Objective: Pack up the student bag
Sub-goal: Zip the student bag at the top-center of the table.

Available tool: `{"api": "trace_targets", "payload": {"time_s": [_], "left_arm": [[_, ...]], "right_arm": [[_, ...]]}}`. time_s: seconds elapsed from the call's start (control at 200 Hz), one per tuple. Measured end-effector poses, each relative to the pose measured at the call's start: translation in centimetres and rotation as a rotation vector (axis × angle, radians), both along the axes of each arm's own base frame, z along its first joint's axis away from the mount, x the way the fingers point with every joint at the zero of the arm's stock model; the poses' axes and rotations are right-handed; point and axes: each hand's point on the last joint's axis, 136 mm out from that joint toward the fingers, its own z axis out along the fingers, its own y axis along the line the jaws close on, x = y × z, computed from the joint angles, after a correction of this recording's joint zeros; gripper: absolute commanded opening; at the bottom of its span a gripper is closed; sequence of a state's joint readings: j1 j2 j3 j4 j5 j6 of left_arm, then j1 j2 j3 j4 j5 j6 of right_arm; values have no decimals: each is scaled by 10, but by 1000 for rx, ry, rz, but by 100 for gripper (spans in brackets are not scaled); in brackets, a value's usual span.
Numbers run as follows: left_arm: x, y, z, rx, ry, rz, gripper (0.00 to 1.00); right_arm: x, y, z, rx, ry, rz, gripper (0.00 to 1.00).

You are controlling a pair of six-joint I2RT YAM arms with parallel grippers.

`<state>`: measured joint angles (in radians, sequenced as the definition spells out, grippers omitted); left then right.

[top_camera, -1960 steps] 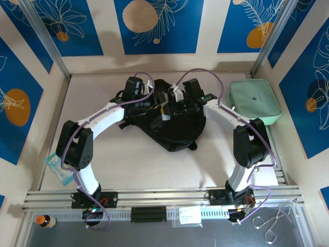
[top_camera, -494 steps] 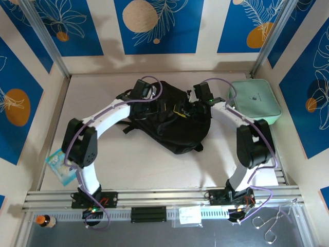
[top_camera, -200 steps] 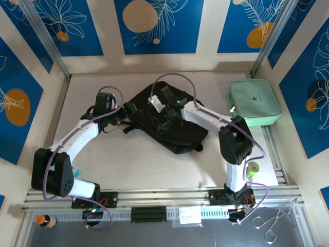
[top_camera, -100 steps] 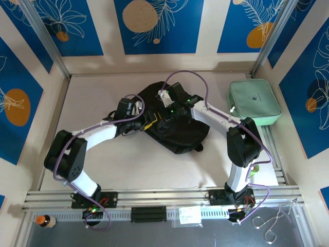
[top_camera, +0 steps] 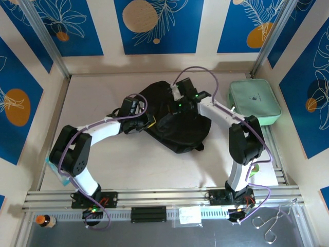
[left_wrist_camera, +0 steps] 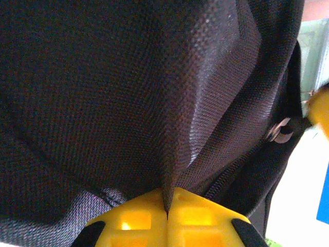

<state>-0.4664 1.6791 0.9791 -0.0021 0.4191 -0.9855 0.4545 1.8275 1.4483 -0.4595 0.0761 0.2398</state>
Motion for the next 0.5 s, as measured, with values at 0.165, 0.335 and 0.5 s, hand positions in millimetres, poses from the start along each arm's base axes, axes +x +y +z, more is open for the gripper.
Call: {"api": "trace_targets", "payload": {"time_s": [0.165, 0.335, 0.5], "left_arm": [[1, 3, -2, 25, -14, -4, 0], [13, 8, 9, 55, -64, -7, 0], [54, 33, 19, 134, -113, 23, 1]], "right_arm": [[56, -53, -12, 22, 51, -210, 0], [72, -58, -27, 20, 134, -289, 0], [72, -55, -22, 46, 146, -325, 1]]}}
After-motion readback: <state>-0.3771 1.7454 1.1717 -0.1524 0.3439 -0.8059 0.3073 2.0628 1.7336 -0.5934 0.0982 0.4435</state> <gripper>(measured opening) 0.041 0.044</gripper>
